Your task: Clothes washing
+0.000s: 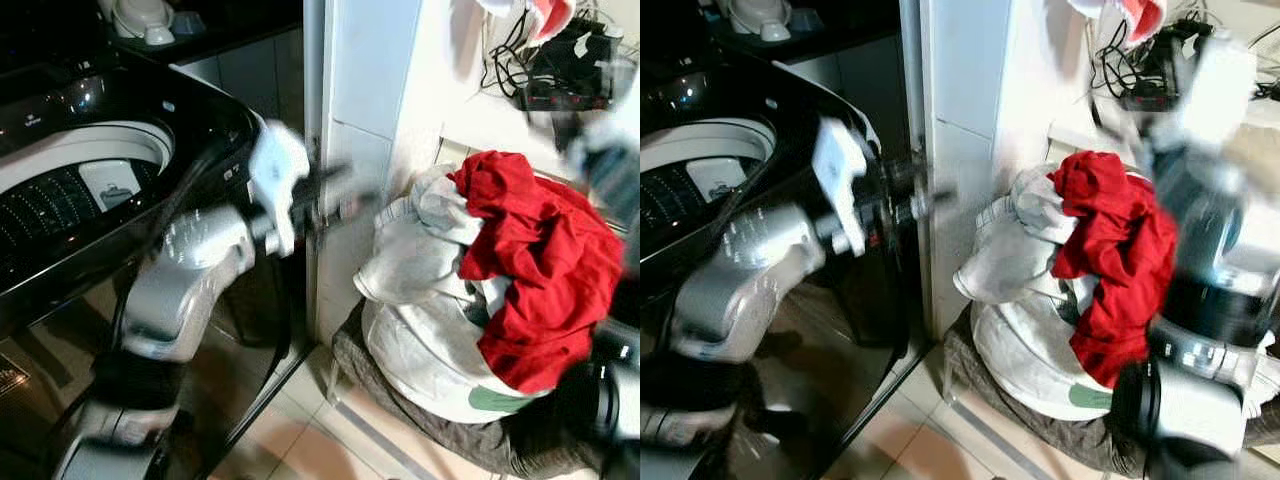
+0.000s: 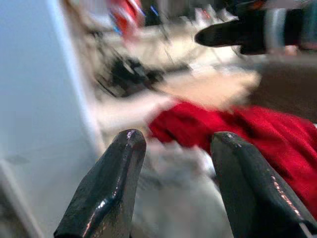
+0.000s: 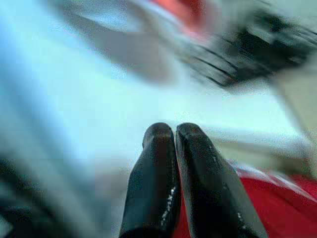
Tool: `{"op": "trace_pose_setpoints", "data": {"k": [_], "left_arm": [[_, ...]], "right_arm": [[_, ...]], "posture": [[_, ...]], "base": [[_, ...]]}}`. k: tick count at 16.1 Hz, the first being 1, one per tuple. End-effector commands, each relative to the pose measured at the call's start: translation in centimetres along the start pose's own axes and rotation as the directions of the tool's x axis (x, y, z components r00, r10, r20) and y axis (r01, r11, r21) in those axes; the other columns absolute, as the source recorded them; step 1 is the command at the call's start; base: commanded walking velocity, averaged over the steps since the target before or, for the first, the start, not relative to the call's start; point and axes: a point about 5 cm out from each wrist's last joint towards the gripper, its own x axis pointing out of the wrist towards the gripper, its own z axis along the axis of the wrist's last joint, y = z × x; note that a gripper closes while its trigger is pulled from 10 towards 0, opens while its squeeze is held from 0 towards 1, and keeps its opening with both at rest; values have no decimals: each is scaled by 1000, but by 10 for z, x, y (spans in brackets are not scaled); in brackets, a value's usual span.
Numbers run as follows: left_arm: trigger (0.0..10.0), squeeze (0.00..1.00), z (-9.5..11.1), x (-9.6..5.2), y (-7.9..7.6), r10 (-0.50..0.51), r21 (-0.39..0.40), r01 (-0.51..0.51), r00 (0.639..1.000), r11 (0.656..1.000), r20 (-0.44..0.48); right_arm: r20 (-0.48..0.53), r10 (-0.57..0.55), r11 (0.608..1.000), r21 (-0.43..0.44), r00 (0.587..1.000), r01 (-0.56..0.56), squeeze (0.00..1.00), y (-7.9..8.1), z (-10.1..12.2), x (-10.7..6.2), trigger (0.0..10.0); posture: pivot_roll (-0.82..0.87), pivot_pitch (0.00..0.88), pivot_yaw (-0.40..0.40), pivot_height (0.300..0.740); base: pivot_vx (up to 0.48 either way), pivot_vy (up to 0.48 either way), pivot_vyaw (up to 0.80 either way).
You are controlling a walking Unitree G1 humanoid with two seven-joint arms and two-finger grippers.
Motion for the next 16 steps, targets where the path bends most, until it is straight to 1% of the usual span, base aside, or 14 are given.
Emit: {"op": "trace_pose_setpoints", "data": {"k": [1,2,3,4,5,6,7,8,9,10,11,14,16], "left_arm": [[10000,0,8,2,6,43,2,-43,998,999,41],[10000,1000,21,9,8,81,-39,-77,989,996,122],[10000,1000,24,10,8,80,-52,-74,987,996,137],[10000,1000,25,11,7,73,-47,-67,988,997,139],[10000,220,19,10,2,42,-14,-40,995,999,94],[10000,0,5,5,-2,6,15,-7,1000,1000,11],[10000,0,0,4,-3,0,26,1,1000,1000,-20],[10000,0,-8,1,-3,-2,27,4,998,1000,-61],[10000,0,-14,-2,-4,-9,27,11,996,1000,-91],[10000,0,-18,-3,-4,-18,24,21,994,1000,-109],[10000,0,-19,-4,-4,-24,23,26,993,999,-114],[10000,0,-24,-5,-14,-124,2,125,984,992,-124],[10000,0,-25,-5,-16,-137,-1,138,982,990,-130]], "right_arm": [[-37,106,994,-6,994,-106,0,16,-2,-2,0],[-37,249,968,0,968,-249,0,41,5,-5,0],[-37,274,962,-5,961,-274,0,47,6,-7,0],[-46,281,959,-20,959,-282,0,49,6,-7,0],[-88,146,979,-130,985,-157,0,30,-9,-2,10000],[-134,-49,979,-201,990,21,1000,-2,-30,2,10000],[-153,-117,972,-218,981,82,1000,-13,-38,2,10000],[-174,-218,960,-215,960,180,1000,-30,-50,-1,10000],[-196,-322,930,-249,926,271,1000,-46,-62,-6,10000],[-204,-389,906,-262,898,333,1000,-57,-70,-11,10000],[-205,-404,900,-262,892,348,1000,-60,-72,-12,10000],[-200,-475,871,-249,857,425,1000,-70,-82,-17,10000],[-199,-497,862,-226,844,454,1000,-74,-85,-19,10000]], "posture": [[-87,0,-21,740],[-88,0,-28,740],[-88,0,-28,740],[-88,0,-28,740],[-89,0,-37,740],[-91,0,-37,740],[-89,0,-35,740],[-87,0,-35,740],[-86,0,-33,740],[-88,0,-29,740],[-88,0,-28,740],[-92,0,-19,740],[-95,0,-16,740]], "base": [[0,0,0],[0,0,0],[0,0,0],[0,0,0],[0,0,0],[0,0,0],[0,0,0],[0,0,0],[0,0,0],[0,0,0],[0,0,0],[0,0,0],[0,0,0]]}}
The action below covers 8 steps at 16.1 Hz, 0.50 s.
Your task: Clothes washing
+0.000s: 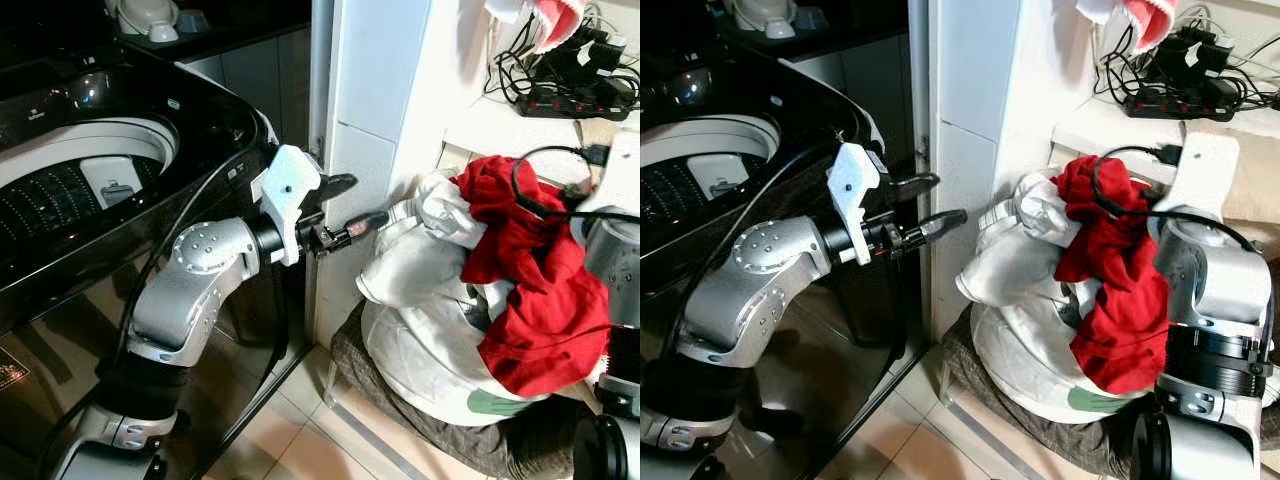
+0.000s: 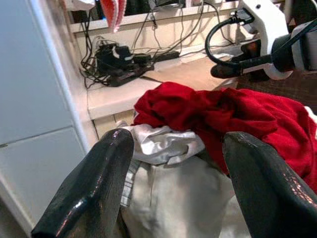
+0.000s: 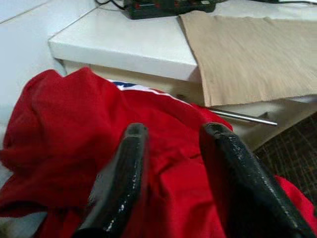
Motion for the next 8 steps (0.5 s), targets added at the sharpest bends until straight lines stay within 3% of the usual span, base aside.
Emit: {"op": "trace_pose_setpoints", "data": {"k": [1,5,6,7,8], "left_arm": [[10000,0,0,1,-2,-16,8,16,1000,1000,-11],[10000,0,0,-1,-2,-35,18,36,999,999,-26],[10000,0,-1,-1,-3,-46,22,47,998,999,-35],[10000,0,-2,-1,-4,-58,30,59,998,998,-40],[10000,0,-2,-2,-5,-68,27,69,997,997,-41]], "right_arm": [[8,-15,999,40,1000,14,1000,-3,0,1,10000],[-45,-5,996,86,999,8,1000,0,-9,3,10000],[-93,11,993,118,996,0,808,2,-18,6,10000],[-146,79,982,179,986,-53,310,8,-28,8,10000],[-168,109,973,219,980,-71,0,11,-34,8,10000]], "posture": [[-95,0,-16,740],[-94,0,-18,740],[-94,0,-18,740],[-94,0,-18,740],[-91,0,-20,740]], "base": [[0,0,0],[0,0,0],[0,0,0],[0,0,0],[0,0,0]]}}
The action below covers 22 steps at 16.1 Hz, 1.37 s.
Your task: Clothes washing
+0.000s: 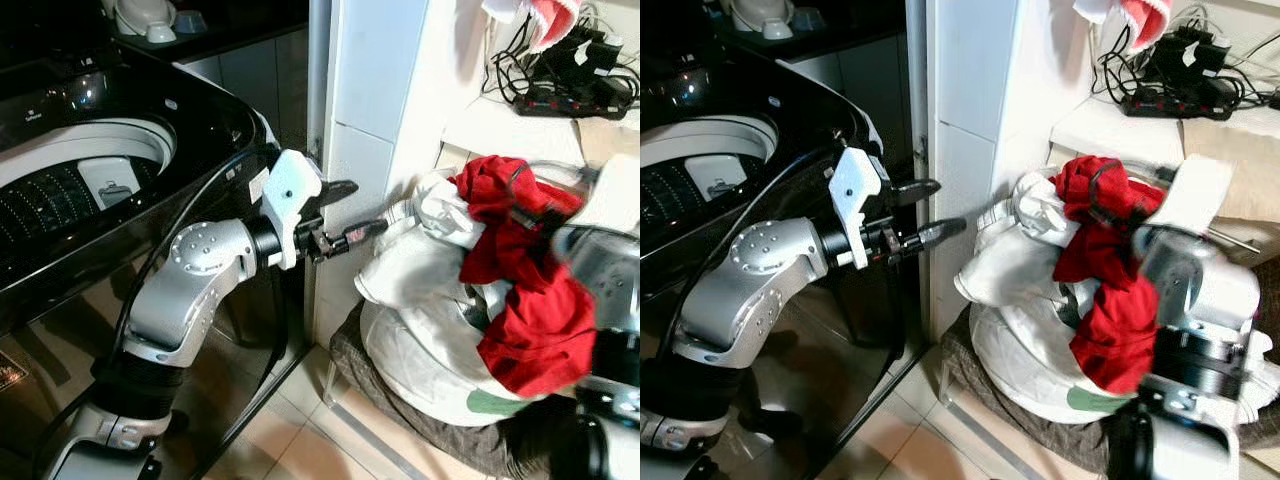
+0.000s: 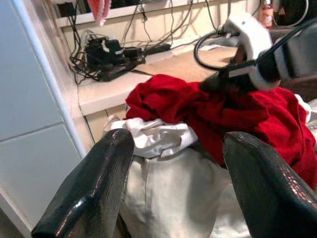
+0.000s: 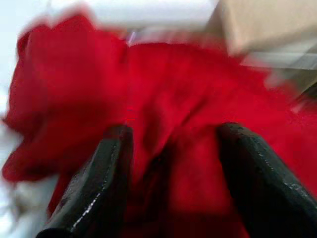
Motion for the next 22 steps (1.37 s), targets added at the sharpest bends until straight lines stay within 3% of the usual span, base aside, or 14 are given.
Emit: {"op": "trace_pose_setpoints", "data": {"k": [1,4,5,6,7,22], "left_arm": [[10000,0,1,1,-5,-36,5,36,999,999,-6],[10000,0,-1,-1,-10,-75,8,75,997,997,-28],[10000,0,-1,-1,-10,-76,8,77,997,997,-28],[10000,0,0,-1,-10,-80,7,80,996,997,-27],[10000,0,0,-1,-10,-83,6,83,996,997,-27],[10000,0,-2,-2,-10,-88,5,89,995,996,-41]], "right_arm": [[-37,14,999,37,999,-13,0,-2,-5,1,10000],[-88,-12,999,33,996,15,0,-7,-19,5,10000],[-83,-7,999,47,997,11,0,-7,-18,5,6902],[-77,-2,998,63,997,6,0,-7,-16,5,1765],[-72,1,997,72,997,4,0,-7,-15,5,0],[-27,37,995,96,999,-34,0,-4,-7,4,0]], "posture": [[-91,0,-20,740],[-89,0,-20,740],[-88,0,-17,740],[-88,0,-17,740],[-88,0,-17,740],[-92,0,-15,740]], "base": [[0,0,0],[0,0,0],[0,0,0],[0,0,0],[0,0,0],[0,0,0]]}}
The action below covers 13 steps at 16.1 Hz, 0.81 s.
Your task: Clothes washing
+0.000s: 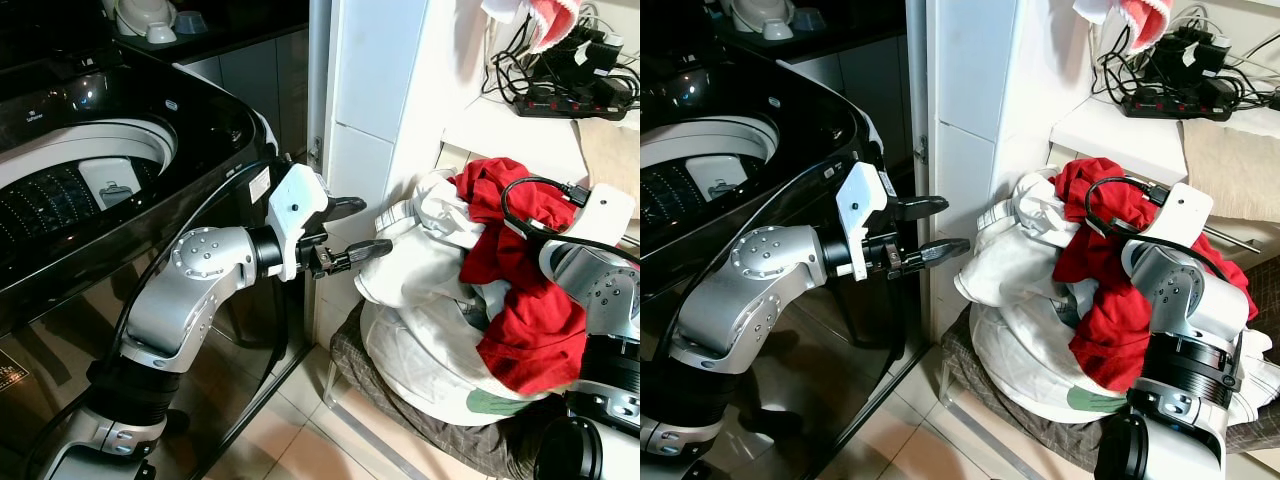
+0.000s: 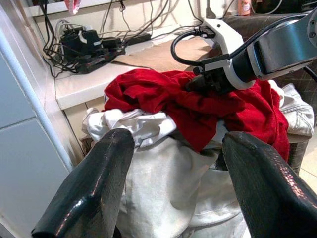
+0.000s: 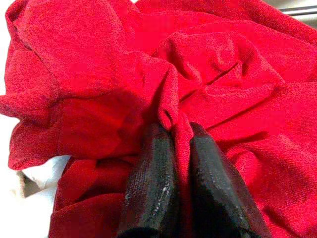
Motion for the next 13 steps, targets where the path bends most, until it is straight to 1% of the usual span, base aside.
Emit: {"op": "trace_pose_setpoints", "data": {"k": [1,3,4,6,8,9,10,11,12,13], "left_arm": [[10000,0,1,0,-3,-15,10,15,1000,1000,-4],[10000,0,2,0,-2,-11,12,11,1000,1000,-1],[10000,0,2,-1,-1,-1,18,1,1000,1000,-2],[10000,0,2,-1,1,11,23,-11,1000,1000,0],[10000,0,4,-1,3,39,30,-40,999,999,14],[10000,0,4,-1,4,47,31,-48,999,998,17],[10000,0,9,-1,11,104,41,-106,993,993,48],[10000,0,22,0,27,219,48,-227,968,973,126],[10000,0,32,3,34,261,50,-273,950,961,173],[10000,0,37,4,35,264,44,-278,944,960,200]], "right_arm": [[12,16,1000,12,1000,-16,0,2,3,0,0],[33,21,1000,0,999,-21,0,3,8,-2,0],[57,44,999,-28,997,-43,0,6,14,-5,0],[84,60,998,-39,995,-57,0,10,23,-9,0],[128,93,995,-38,987,-88,0,16,37,-17,0],[136,99,995,-38,986,-95,0,17,40,-18,0],[212,170,985,-59,962,-161,0,30,60,-29,0],[280,367,930,-146,887,-338,0,65,89,-54,0],[260,506,860,-221,823,-459,0,87,97,-71,0],[241,567,820,-253,788,-513,0,98,98,-78,0]], "posture": [[-92,0,-15,740],[-92,0,-15,740],[-92,0,-15,740],[-92,0,-16,740],[-93,0,-17,740],[-93,0,-17,740],[-93,0,-19,740],[-99,0,-20,740],[-102,0,-21,740],[-102,0,-21,740]], "base": [[0,0,0],[0,0,0],[0,0,0],[0,0,0],[0,0,0],[0,0,0],[0,0,0],[0,0,0],[0,0,0],[0,0,0]]}}
